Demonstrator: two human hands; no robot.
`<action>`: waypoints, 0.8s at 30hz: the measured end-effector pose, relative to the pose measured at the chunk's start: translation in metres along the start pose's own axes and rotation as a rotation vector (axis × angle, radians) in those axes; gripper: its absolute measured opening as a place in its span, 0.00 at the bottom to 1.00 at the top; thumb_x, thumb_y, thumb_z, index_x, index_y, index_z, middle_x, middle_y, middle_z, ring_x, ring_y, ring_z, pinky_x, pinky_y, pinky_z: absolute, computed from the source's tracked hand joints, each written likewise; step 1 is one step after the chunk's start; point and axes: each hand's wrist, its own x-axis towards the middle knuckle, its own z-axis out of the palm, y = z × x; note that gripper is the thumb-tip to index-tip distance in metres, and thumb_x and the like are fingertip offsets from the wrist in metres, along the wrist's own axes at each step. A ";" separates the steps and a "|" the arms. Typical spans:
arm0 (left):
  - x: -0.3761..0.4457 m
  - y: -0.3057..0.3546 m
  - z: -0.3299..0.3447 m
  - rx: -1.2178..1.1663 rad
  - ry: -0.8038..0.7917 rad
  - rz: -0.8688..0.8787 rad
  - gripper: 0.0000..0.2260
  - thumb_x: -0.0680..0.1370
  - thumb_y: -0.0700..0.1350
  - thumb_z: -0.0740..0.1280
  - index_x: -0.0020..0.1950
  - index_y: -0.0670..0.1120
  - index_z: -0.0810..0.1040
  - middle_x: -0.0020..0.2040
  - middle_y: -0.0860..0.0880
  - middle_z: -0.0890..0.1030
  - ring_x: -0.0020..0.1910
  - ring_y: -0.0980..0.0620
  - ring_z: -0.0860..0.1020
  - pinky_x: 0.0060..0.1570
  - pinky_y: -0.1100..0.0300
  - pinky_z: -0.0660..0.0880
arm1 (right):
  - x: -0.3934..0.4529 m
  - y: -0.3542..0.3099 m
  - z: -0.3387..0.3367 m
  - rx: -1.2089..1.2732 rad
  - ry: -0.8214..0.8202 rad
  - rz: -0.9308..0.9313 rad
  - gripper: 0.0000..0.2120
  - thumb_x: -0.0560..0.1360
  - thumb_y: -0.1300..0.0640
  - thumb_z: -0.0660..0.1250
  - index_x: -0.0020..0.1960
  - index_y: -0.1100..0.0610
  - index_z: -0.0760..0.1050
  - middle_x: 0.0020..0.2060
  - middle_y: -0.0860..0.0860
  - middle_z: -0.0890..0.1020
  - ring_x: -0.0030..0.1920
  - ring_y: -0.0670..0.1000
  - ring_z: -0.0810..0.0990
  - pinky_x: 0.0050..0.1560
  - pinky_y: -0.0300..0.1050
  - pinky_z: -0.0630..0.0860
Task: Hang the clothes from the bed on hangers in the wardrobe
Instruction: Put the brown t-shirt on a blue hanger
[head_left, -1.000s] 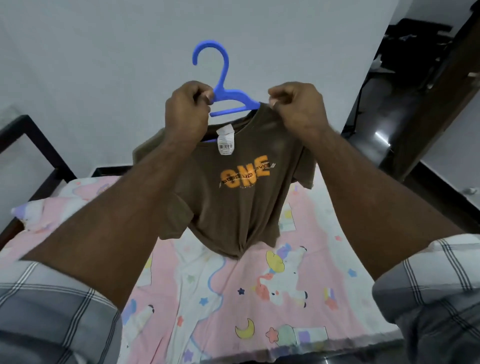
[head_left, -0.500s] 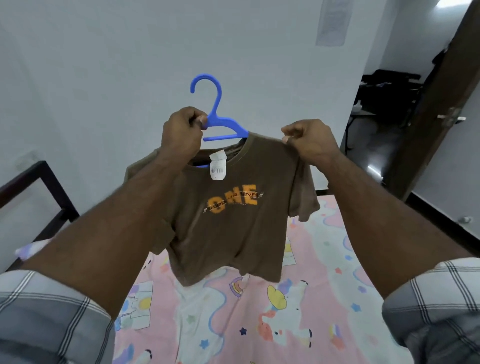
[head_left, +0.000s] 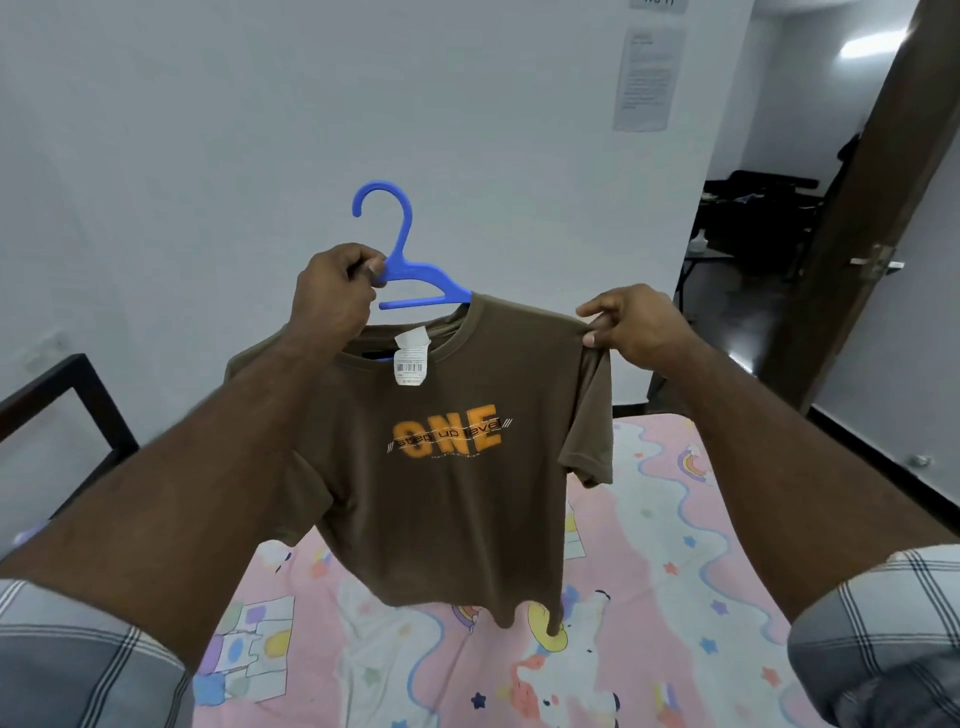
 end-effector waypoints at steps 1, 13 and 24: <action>0.001 0.001 0.001 -0.001 0.002 0.004 0.09 0.84 0.43 0.61 0.55 0.46 0.80 0.48 0.50 0.83 0.41 0.56 0.79 0.44 0.59 0.75 | 0.000 0.003 -0.003 -0.011 0.019 -0.011 0.16 0.72 0.62 0.76 0.59 0.54 0.82 0.38 0.43 0.84 0.42 0.42 0.82 0.36 0.25 0.69; -0.007 0.031 0.039 -0.036 -0.049 0.005 0.08 0.82 0.42 0.62 0.50 0.47 0.81 0.46 0.51 0.83 0.40 0.57 0.80 0.43 0.61 0.76 | 0.007 -0.034 -0.017 -0.054 0.134 -0.173 0.12 0.78 0.58 0.68 0.61 0.55 0.82 0.58 0.48 0.84 0.59 0.45 0.81 0.58 0.30 0.67; -0.024 0.051 0.046 -0.273 -0.277 -0.089 0.03 0.79 0.43 0.70 0.52 0.46 0.81 0.44 0.46 0.86 0.39 0.53 0.84 0.43 0.57 0.81 | 0.023 -0.103 0.020 0.640 0.103 -0.102 0.08 0.79 0.57 0.68 0.48 0.62 0.82 0.40 0.54 0.87 0.39 0.52 0.86 0.49 0.50 0.84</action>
